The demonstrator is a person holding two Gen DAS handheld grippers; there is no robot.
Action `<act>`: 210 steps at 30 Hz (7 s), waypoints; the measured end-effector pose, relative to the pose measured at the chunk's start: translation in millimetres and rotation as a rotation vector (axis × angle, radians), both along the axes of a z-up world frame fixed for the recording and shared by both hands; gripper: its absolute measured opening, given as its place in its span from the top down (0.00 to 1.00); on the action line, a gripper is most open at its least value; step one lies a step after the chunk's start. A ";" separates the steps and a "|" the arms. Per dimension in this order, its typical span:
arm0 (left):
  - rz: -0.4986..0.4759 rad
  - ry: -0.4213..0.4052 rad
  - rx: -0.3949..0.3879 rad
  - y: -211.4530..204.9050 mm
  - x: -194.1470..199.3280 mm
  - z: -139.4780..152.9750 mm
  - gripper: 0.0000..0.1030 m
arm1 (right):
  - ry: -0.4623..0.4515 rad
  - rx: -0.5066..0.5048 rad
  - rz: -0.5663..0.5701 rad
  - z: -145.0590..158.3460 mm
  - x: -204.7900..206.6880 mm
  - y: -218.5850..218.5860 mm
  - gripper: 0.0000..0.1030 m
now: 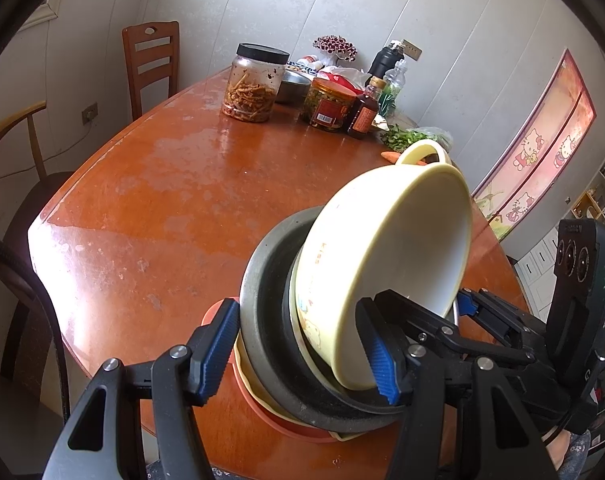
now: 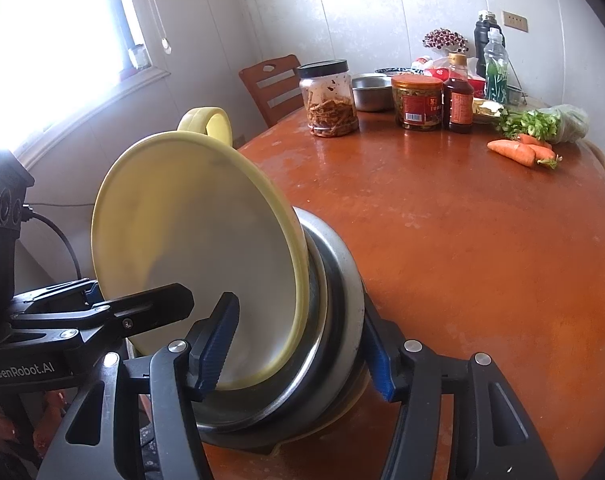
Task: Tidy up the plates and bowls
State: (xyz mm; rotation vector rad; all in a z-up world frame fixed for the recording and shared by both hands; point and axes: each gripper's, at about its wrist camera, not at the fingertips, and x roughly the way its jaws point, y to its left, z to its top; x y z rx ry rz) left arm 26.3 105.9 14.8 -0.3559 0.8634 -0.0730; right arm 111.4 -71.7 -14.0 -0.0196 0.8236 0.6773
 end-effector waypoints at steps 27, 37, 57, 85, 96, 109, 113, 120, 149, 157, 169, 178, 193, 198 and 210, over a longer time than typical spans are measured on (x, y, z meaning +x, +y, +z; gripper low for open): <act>0.010 -0.022 0.012 -0.3 -7.1 9.2 0.42 | -0.133 -0.064 -0.062 15.9 -8.4 -11.7 0.26; 0.026 -0.058 0.043 13.7 -31.0 30.7 0.41 | -0.140 0.019 -0.083 37.7 -21.5 -36.6 0.26; 0.081 0.090 -0.058 73.0 -20.2 -23.9 0.37 | 0.034 0.111 -0.086 8.7 -25.8 -70.5 0.25; -0.090 0.057 -0.113 46.4 23.7 -41.6 0.43 | 0.151 0.171 -0.029 -27.4 -5.9 -86.0 0.66; -0.148 0.053 -0.047 3.8 50.7 -37.0 0.46 | 0.140 0.164 -0.101 -26.6 -0.4 -120.9 0.66; -0.229 0.053 0.025 -60.3 79.2 -37.6 0.46 | 0.116 0.148 -0.213 -25.4 8.1 -169.0 0.66; -0.234 0.051 0.021 -69.2 84.5 -38.6 0.46 | 0.111 0.142 -0.231 -25.0 13.0 -178.2 0.66; -0.237 0.039 0.057 -79.8 87.3 -38.7 0.45 | 0.107 0.144 -0.249 -24.1 11.4 -183.7 0.66; -0.075 -0.060 0.226 -77.5 26.7 -12.7 0.33 | -0.173 -0.012 -0.369 23.4 -51.2 -173.2 0.28; -0.077 -0.117 0.232 -96.2 -2.2 -2.2 0.28 | -0.262 -0.061 -0.356 28.5 -87.3 -147.8 0.21; -0.095 -0.088 0.269 -129.2 -18.3 -16.1 0.21 | -0.320 -0.088 -0.410 6.4 -117.8 -138.3 0.15; -0.051 -0.075 0.276 -125.7 -29.1 -26.2 0.16 | -0.306 -0.098 -0.441 -10.0 -126.1 -134.7 0.01; -0.062 -0.033 0.293 -129.7 -26.1 -36.1 0.15 | -0.243 -0.078 -0.473 -21.1 -115.4 -141.0 0.01; -0.061 -0.032 0.296 -129.5 -25.4 -36.3 0.15 | -0.236 -0.083 -0.474 -22.4 -113.6 -141.8 0.01; -0.065 -0.025 0.299 -130.1 -24.8 -38.3 0.15 | -0.233 -0.080 -0.477 -23.1 -112.4 -142.1 0.01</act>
